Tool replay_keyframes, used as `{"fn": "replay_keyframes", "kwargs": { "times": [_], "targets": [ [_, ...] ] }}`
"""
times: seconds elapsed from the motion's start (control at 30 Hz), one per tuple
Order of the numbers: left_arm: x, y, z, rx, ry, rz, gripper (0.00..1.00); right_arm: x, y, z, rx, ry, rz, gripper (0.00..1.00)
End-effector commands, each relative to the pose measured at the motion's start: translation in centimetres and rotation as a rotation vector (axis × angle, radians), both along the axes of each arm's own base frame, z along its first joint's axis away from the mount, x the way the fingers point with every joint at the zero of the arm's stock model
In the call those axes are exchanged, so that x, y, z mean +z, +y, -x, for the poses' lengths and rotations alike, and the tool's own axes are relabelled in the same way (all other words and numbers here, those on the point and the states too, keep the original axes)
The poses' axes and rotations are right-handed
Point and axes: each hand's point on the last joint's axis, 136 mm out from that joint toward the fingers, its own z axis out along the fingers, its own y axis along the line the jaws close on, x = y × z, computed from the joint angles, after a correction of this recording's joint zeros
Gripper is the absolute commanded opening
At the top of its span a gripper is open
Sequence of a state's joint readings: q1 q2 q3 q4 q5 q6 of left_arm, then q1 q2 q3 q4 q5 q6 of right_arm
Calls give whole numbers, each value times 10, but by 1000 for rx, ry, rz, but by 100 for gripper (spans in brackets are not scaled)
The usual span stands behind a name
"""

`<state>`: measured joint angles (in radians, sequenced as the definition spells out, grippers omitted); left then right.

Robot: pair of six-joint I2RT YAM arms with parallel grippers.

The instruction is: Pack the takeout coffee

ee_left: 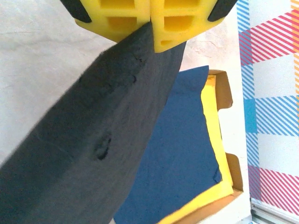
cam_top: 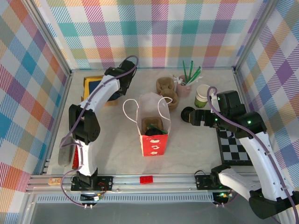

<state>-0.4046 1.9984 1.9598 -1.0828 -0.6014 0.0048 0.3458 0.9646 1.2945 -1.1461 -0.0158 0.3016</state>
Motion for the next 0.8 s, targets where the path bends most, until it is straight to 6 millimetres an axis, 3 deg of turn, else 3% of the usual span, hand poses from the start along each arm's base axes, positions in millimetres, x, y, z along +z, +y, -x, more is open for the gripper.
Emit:
{"fn": "replay_keyframes", "kwargs": {
  "times": [0.0,0.27,0.63,0.77],
  "targets": [
    [48,0,15,8,-62,108,4,13,-2,3,3,-35,-5,99],
    [113,-22,38,-51,-147,364,5,16,-2,6,4,-44,-15,99],
    [227,-60,83,-209,-345,766,3,20,0,10,18,-46,-33,99],
    [254,-76,99,-269,-395,872,2,22,2,11,20,-49,-51,99]
  ]
}}
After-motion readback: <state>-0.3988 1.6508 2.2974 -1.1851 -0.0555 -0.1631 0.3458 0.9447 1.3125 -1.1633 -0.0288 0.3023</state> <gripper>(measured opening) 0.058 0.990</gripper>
